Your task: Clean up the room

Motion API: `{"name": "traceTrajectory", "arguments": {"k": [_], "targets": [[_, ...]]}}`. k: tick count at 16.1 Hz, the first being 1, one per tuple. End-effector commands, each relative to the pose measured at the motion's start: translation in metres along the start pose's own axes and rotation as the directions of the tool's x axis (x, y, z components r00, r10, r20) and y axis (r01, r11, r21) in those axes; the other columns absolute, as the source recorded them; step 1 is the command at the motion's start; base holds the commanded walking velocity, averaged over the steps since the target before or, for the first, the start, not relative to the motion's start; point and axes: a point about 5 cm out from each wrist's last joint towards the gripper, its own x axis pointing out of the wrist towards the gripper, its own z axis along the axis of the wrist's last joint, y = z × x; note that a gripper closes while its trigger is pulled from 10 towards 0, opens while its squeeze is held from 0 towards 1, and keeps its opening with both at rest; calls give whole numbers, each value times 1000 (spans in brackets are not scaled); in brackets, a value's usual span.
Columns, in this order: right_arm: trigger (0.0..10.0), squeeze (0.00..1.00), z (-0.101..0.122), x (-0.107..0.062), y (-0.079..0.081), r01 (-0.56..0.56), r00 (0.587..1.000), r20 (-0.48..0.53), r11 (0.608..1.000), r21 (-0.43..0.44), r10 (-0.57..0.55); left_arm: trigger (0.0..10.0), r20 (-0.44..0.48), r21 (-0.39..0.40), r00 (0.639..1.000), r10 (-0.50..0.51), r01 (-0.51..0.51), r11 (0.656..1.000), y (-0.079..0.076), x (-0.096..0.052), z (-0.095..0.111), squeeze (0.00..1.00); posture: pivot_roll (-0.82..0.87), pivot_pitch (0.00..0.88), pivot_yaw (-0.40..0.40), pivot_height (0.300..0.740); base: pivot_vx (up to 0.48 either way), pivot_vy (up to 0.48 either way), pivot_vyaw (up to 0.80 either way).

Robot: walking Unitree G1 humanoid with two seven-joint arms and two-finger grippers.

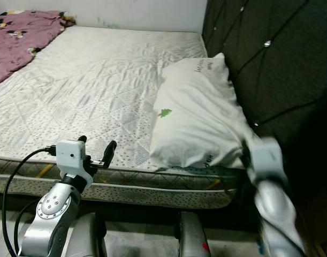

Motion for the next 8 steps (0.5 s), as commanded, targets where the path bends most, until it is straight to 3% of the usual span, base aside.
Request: {"name": "traceTrajectory", "arguments": {"k": [1, 2, 7, 8], "targets": [[10000, 1000, 9, 8, 10, -34, 999, 40, 999, 20, 34, 10000, 4, 10, 1000, -4, 4, 1000, 0, 0, 1, 0, -15, 0, -21, 548, 0, 0, 0], [10000, 1000, 12, 12, 13, -41, 998, 47, 999, 32, 39, 10000, 6, 10, 1000, -2, 2, 1000, 0, 0, 2, 0, -15, 0, -21, 548, 0, 0, 0], [10000, 1000, 15, 50, 85, -148, 988, -12, 979, 137, 151, 10000, -4, 8, 1000, -7, 7, 1000, -2, -2, 2, 0, 39, 4, -32, 548, 0, 0, 0], [10000, 1000, 16, 52, 89, -147, 989, -13, 980, 133, 150, 10000, -5, 9, 1000, -8, 8, 1000, -2, -2, 2, 0, 39, 4, -32, 548, 0, 0, 0]]}}
